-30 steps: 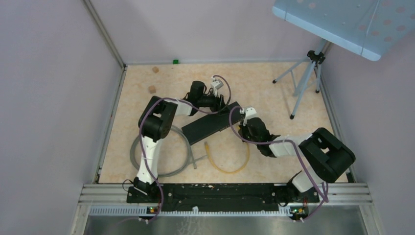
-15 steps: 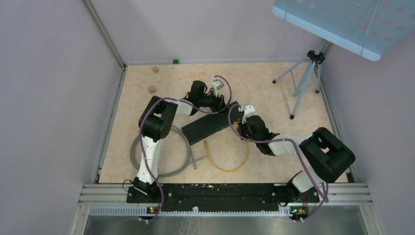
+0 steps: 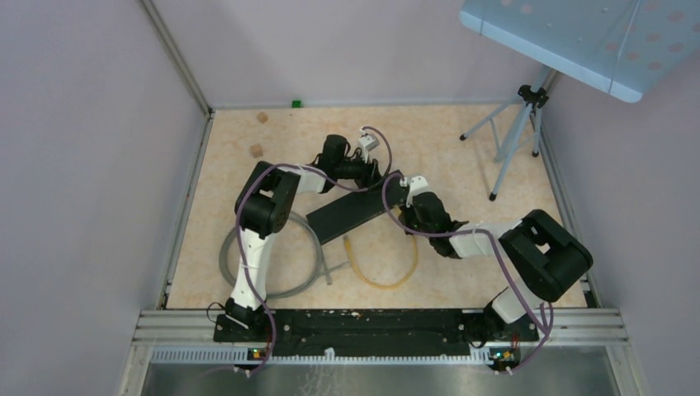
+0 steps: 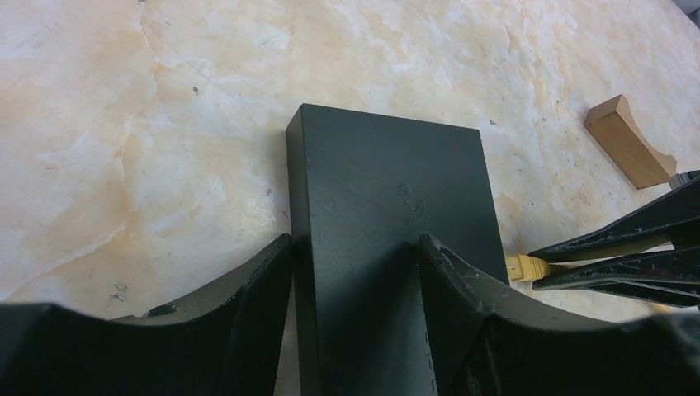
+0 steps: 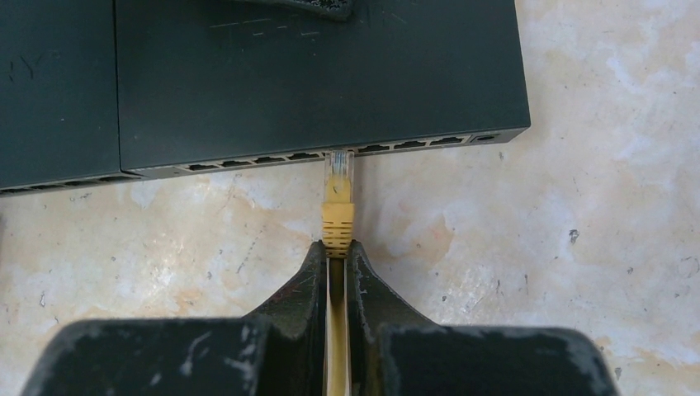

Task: Insert the plug into the switch port
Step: Insert the connector into the switch port.

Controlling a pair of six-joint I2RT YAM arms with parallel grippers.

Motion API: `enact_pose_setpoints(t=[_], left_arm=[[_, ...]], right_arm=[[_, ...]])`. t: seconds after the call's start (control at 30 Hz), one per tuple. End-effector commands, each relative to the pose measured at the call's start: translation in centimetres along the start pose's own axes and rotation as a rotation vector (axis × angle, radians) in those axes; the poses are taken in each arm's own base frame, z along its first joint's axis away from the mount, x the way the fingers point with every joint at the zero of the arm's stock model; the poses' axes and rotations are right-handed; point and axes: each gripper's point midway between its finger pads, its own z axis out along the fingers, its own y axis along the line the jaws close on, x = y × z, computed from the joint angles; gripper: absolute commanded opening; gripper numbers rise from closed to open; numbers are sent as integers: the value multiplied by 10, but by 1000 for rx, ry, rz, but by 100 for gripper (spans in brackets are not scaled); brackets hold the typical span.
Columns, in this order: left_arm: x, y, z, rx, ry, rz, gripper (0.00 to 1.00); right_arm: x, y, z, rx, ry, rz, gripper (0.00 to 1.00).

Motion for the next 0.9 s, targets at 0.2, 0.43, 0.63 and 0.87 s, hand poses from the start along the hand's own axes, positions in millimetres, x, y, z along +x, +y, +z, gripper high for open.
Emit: enact_pose_setpoints(t=[0.2, 0.43, 0.63, 0.87], left_arm=[[44, -5, 9, 38, 119, -90, 61], [51, -8, 11, 52, 145, -96, 61], [57, -8, 10, 52, 168, -112, 60], [58, -13, 6, 51, 181, -129, 60]], right_arm=[[-55, 2, 6, 5, -135, 5, 0], [-61, -3, 7, 39, -149, -5, 0], [-61, -13, 8, 132, -168, -12, 0], [-62, -14, 10, 179, -190, -20, 0]])
